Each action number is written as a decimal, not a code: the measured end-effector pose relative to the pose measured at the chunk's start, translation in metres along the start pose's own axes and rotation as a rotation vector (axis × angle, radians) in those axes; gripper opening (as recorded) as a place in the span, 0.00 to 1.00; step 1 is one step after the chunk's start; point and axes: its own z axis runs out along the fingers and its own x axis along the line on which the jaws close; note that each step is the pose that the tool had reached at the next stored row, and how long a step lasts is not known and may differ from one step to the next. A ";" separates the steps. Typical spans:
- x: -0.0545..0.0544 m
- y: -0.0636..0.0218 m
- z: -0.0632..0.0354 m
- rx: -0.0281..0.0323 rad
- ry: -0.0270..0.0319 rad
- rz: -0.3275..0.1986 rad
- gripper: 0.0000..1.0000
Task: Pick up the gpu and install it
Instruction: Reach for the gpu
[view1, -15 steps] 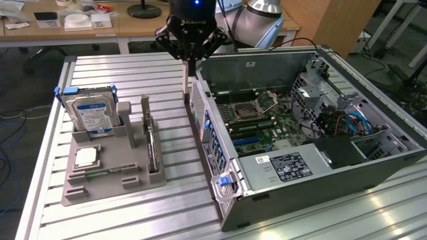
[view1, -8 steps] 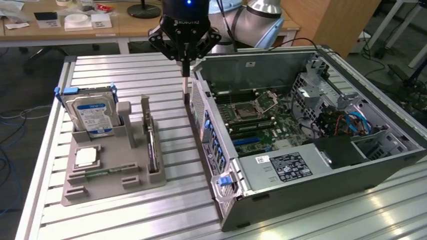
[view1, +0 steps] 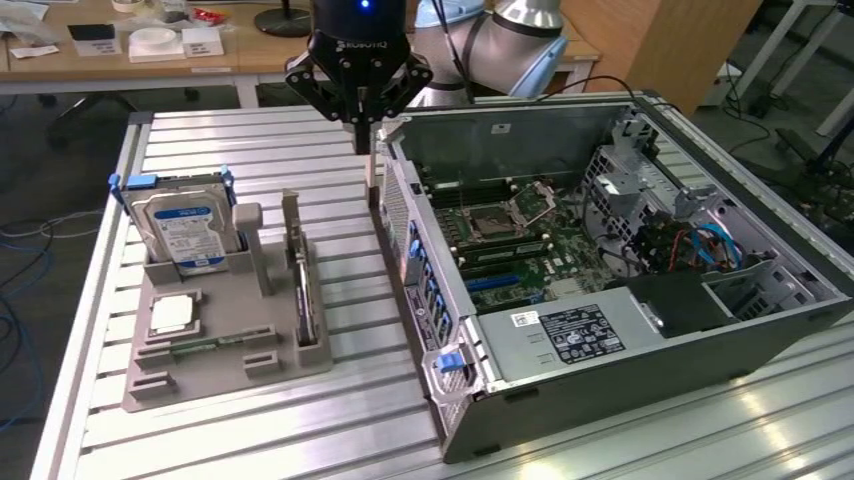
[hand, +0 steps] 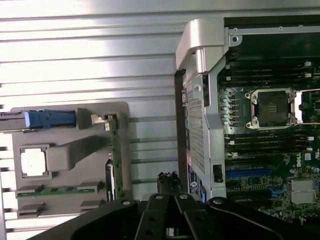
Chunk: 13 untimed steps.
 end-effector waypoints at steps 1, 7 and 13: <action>0.001 -0.0001 0.0000 0.0000 0.0000 0.000 0.11; 0.008 -0.0009 -0.0002 0.0000 0.0000 0.000 0.11; 0.017 -0.0018 -0.0005 0.0000 0.0000 0.000 0.11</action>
